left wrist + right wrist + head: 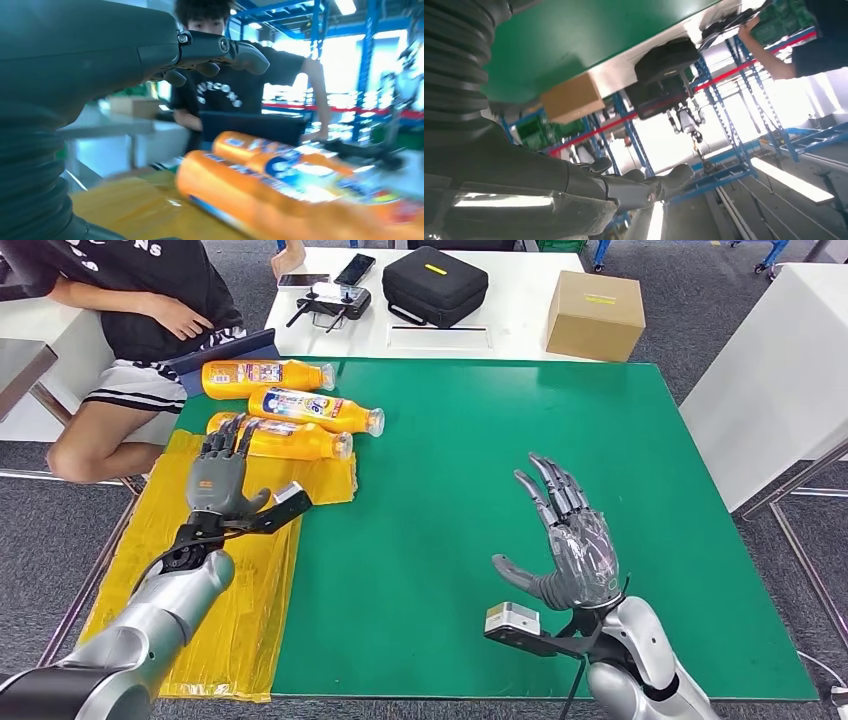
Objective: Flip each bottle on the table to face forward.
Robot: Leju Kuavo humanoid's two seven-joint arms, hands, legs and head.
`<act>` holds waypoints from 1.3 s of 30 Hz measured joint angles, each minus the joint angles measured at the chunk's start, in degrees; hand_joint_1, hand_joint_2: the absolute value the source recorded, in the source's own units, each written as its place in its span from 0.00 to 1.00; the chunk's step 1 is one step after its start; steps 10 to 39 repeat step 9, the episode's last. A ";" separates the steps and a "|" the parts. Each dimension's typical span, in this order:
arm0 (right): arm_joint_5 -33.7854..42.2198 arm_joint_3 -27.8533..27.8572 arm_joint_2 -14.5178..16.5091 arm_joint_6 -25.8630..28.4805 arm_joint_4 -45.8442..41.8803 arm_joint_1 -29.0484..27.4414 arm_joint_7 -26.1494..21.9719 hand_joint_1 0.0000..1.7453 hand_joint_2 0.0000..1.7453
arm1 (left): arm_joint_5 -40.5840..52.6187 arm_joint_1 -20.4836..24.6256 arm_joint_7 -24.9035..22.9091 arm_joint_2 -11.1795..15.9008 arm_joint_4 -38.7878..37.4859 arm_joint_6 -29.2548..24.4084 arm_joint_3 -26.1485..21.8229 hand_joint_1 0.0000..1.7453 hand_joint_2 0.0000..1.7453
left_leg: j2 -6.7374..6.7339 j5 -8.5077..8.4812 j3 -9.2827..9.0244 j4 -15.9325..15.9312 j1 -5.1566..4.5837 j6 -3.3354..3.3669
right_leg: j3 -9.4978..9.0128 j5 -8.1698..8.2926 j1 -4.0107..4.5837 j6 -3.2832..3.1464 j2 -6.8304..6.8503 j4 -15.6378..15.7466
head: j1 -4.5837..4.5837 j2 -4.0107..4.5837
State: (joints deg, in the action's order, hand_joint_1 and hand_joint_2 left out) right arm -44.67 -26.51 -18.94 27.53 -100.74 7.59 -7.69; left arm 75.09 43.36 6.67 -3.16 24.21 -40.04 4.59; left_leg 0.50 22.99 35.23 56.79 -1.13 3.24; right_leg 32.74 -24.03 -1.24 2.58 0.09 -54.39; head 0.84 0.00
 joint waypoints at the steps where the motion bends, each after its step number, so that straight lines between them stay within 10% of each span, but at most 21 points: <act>1: 0.92 0.01 0.33 0.02 0.13 0.00 -0.27 0.00 1.00 | -1.25 -0.12 1.43 -0.39 0.46 0.00 -0.62 0.00 1.00 | 0.01 0.00 0.00 0.00 0.00 0.00 | 0.00 0.00 0.00 0.00 0.00 0.00 | 0.00 0.00; 6: 6.69 0.16 1.80 -0.04 0.66 -0.13 -3.06 0.00 1.00 | -9.80 -0.66 9.26 -2.31 2.22 2.16 -3.00 0.00 1.00 | -0.01 0.00 -0.01 0.00 0.00 0.00 | 0.00 0.00 0.00 0.00 -0.01 0.00 | -0.01 0.00; 9: 18.08 0.53 3.81 -1.09 1.06 -0.53 -8.66 0.00 1.00 | -26.90 -2.96 18.85 -4.21 7.13 12.72 -4.00 0.00 1.00 | 0.02 0.00 -0.02 0.00 0.00 0.00 | -0.02 0.00 0.00 0.00 0.01 0.00 | -0.01 0.00; 39: 18.08 0.53 3.81 -1.09 1.06 -0.53 -8.66 0.00 1.00 | -26.90 -2.96 18.85 -4.21 7.13 12.72 -4.00 0.00 1.00 | 0.02 0.00 -0.02 0.00 0.00 0.00 | -0.02 0.00 0.00 0.00 0.01 0.00 | -0.01 0.00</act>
